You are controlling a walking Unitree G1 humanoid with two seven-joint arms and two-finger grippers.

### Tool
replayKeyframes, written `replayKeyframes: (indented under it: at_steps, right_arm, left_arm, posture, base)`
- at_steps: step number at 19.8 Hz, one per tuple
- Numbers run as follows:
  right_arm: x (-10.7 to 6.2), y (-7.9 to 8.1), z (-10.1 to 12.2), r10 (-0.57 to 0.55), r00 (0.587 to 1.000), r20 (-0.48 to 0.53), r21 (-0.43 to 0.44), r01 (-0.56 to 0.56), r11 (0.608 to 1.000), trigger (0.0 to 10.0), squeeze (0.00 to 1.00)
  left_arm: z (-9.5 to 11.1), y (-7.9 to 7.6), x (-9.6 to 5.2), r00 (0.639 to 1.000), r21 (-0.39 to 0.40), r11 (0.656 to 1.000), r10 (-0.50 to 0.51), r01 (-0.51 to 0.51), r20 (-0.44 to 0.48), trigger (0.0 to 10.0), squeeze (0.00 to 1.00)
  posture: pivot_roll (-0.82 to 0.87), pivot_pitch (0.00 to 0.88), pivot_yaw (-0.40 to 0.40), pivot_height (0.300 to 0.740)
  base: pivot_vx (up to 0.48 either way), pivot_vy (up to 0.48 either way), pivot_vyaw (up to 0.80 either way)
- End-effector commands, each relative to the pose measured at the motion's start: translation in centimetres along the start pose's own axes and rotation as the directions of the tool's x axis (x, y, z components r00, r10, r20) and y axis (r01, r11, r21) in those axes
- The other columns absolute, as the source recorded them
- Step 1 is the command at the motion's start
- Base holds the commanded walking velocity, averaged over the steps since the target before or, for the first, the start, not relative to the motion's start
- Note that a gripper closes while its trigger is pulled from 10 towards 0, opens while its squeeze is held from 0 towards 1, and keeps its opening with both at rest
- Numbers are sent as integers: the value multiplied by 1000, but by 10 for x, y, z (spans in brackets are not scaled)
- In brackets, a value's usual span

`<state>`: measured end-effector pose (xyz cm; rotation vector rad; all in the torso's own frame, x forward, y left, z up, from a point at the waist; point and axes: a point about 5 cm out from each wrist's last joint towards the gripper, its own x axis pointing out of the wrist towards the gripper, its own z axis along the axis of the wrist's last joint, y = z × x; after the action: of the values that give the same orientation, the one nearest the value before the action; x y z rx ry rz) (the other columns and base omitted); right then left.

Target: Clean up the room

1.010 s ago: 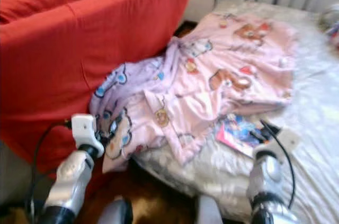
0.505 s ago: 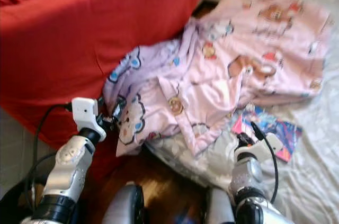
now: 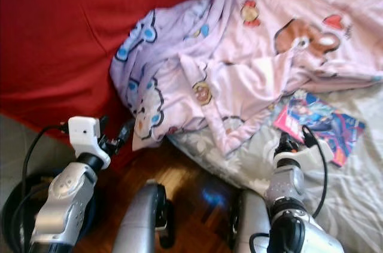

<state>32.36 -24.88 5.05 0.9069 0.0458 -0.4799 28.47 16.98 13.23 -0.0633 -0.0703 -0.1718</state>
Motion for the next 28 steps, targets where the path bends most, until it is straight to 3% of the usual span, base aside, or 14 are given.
replayKeyframes:
  at_steps: [1, 3, 6, 7, 11, 21, 28]
  right_arm:
    - [-4, -11, -7, -49, 999, -13, 132, 50, 990, 10000, 1000]
    - [-4, -14, -5, -63, 998, 7, 230, 60, 971, 10000, 1000]
    - [-2, -6, -2, 7, 1000, 24, 289, -14, 957, 10000, 1000]
    - [0, -2, -1, 40, 999, 26, 305, -46, 951, 10000, 0]
    - [3, -1, 12, 65, 994, 83, 350, -91, 932, 10000, 0]
    - [-7, -50, 46, -61, 974, 218, 378, -26, 925, 10000, 0]
    - [-14, -70, 55, -155, 960, 235, 412, 46, 910, 10000, 0]
  left_arm:
    - [-3, 2, -8, 999, 2, 1000, 13, -13, -35, 10000, 0]
    - [0, 3, -15, 999, 6, 1000, 16, -16, -40, 10000, 0]
    - [4, 7, -24, 998, 21, 999, 27, -26, -57, 10000, 0]
    - [3, 8, -26, 997, 24, 999, 32, -31, -64, 10000, 0]
    - [7, 8, -33, 996, 27, 999, 39, -37, -79, 10000, 0]
    - [7, 10, -40, 992, 34, 999, 37, -33, -121, 10000, 0]
    - [9, 11, -42, 991, 39, 999, 28, -23, -134, 10000, 0]
  posture:
    - [282, 458, 166, 635]
    - [302, 475, 179, 635]
    - [323, 494, 193, 635]
    - [324, 495, 195, 635]
    - [344, 511, 211, 635]
    - [328, 518, 224, 635]
    - [339, 529, 247, 635]
  base:
    - [0, 0, 0]
    - [0, 0, 0]
    - [0, 0, 0]
    - [0, 0, 0]
    - [0, 0, 0]
    - [0, 0, 0]
    - [0, 0, 0]
